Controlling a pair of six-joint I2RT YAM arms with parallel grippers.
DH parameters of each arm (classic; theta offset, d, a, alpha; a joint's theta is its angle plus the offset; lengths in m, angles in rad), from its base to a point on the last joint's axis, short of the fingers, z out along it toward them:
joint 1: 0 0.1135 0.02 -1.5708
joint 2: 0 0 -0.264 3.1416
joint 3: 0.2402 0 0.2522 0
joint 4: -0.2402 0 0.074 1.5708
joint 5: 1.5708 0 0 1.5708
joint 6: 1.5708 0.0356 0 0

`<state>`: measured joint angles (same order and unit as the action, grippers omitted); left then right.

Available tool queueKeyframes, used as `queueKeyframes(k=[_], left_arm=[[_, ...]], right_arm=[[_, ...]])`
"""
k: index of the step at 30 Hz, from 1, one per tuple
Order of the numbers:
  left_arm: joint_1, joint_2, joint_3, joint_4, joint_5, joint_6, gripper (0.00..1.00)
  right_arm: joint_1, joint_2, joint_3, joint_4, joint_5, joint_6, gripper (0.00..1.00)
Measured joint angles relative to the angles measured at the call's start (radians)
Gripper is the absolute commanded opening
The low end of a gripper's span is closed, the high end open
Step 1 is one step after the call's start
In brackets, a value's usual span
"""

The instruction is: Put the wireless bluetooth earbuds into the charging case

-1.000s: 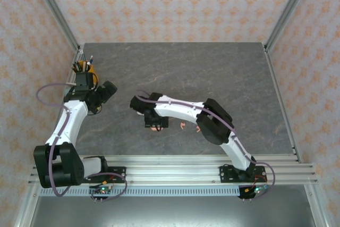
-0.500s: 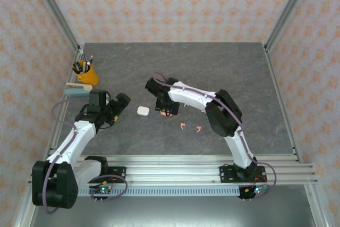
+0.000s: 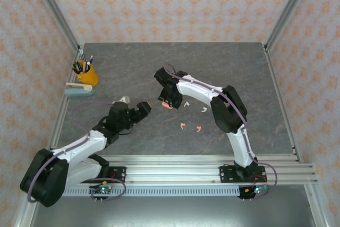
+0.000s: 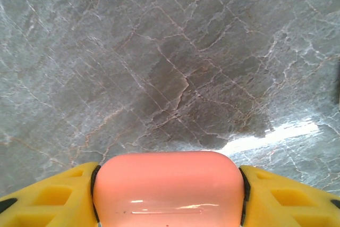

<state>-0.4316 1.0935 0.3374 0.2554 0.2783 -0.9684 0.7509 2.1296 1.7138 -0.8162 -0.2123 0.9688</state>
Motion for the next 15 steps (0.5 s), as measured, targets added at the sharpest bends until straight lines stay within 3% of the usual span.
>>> queueKeyframes(k=[8,15], left_arm=[[-0.112,0.232,0.019,0.246,-0.056,0.064,0.79],[-0.145,0.394,0.088,0.409,-0.078,0.083,0.68]], right_arm=[[-0.026,-0.027,-0.036,0.057,-0.058,0.048,0.58],[-0.028,-0.027,-0.056,0.088,-0.101,0.079,0.58]])
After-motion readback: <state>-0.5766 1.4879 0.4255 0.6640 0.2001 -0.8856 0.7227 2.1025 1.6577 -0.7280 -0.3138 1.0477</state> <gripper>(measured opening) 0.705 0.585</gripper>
